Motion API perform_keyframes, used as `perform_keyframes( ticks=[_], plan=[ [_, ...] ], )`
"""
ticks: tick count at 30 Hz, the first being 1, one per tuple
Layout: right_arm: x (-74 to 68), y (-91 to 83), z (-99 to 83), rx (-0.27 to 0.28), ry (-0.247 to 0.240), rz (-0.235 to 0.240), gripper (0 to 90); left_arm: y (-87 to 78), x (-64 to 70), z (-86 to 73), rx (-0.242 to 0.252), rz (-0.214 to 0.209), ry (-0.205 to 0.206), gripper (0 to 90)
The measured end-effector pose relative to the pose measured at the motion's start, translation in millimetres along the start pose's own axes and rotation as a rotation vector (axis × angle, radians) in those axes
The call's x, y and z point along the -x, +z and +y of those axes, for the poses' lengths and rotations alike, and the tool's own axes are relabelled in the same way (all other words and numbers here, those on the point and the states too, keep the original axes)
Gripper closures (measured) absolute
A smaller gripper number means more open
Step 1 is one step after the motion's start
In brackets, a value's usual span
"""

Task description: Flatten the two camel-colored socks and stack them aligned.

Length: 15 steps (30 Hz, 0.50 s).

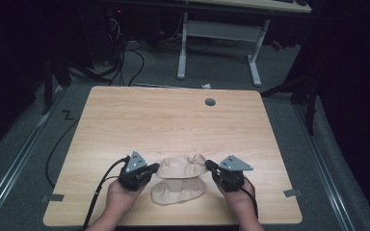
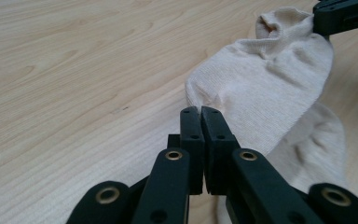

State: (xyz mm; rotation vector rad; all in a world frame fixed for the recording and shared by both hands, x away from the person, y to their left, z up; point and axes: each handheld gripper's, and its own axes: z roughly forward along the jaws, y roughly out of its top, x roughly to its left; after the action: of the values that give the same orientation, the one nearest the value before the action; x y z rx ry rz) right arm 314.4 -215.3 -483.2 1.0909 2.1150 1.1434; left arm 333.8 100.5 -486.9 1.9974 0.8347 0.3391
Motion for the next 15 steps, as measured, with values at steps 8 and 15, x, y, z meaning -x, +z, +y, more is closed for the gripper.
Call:
perform_keyframes(
  ticks=[8, 15],
  plan=[
    [-10.9, -7.5, -10.1, -0.024, -0.035, 0.038, 85.3, -16.5, 12.7, -6.8, -0.009, -0.035, 0.002, 88.1],
    [-19.2, -11.8, -16.6, -0.046, -0.058, 0.051, 85.3, -22.7, 17.4, -13.0, -0.03, -0.059, -0.006, 88.1]
  ],
)
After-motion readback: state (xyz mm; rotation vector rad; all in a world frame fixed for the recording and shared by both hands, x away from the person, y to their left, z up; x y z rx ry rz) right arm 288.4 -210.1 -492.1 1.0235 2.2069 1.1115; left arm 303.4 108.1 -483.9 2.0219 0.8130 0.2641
